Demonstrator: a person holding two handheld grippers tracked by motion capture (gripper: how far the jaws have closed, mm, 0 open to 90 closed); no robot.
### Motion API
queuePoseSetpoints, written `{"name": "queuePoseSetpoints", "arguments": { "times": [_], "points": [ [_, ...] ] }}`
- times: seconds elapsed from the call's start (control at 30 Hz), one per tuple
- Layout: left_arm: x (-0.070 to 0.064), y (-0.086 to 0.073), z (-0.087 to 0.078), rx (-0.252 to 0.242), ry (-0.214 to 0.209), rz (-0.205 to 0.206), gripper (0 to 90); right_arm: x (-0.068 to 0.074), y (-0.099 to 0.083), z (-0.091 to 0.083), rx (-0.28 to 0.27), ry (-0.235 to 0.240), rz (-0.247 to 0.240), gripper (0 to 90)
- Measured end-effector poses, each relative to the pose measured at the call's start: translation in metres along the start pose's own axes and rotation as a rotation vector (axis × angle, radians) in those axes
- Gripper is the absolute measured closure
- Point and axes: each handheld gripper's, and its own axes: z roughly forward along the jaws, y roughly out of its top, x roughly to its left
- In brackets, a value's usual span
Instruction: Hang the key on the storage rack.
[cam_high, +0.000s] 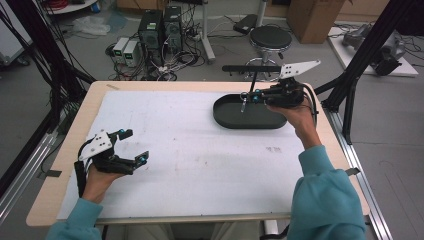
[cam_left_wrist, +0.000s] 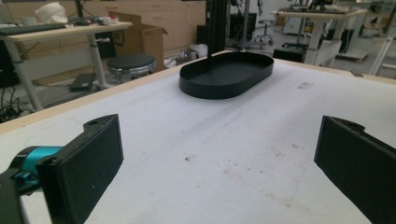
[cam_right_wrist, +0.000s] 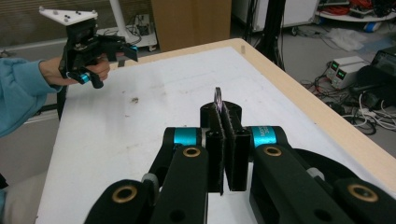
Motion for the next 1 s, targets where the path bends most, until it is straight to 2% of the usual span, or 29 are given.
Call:
{"name": "queuePoseSetpoints", "arguments": {
  "times": [0.1,0.3,0.47,0.57,0.7,0.77,0.83,1.0],
  "points": [
    [0.0,-0.01,-0.008,-0.009,0.033,-0.02,1.7,-0.007,0.006,-0.005,0.018,-0.017,-0.003,89.2],
    [-0.003,-0.026,-0.02,-0.051,0.075,-0.022,1.7,-0.025,0.011,-0.013,0.046,-0.053,0.011,89.2],
    [-0.003,-0.032,-0.024,-0.053,0.085,-0.026,1.7,-0.037,0.01,-0.022,0.07,-0.082,0.03,89.2],
    [-0.002,-0.033,-0.025,-0.052,0.087,-0.022,1.7,-0.045,0.013,-0.029,0.102,-0.113,0.033,89.2],
    [-0.003,-0.036,-0.026,-0.071,0.095,-0.019,1.7,-0.054,0.016,-0.035,0.111,-0.13,0.046,89.2],
    [-0.003,-0.038,-0.026,-0.08,0.099,-0.021,1.7,-0.059,0.018,-0.038,0.132,-0.151,0.045,89.2],
    [-0.003,-0.04,-0.026,-0.078,0.104,-0.031,1.7,-0.064,0.02,-0.041,0.126,-0.16,0.058,89.2],
    [-0.004,-0.043,-0.027,-0.09,0.11,-0.02,1.7,-0.074,0.022,-0.044,0.149,-0.182,0.074,89.2]
  ]
}}
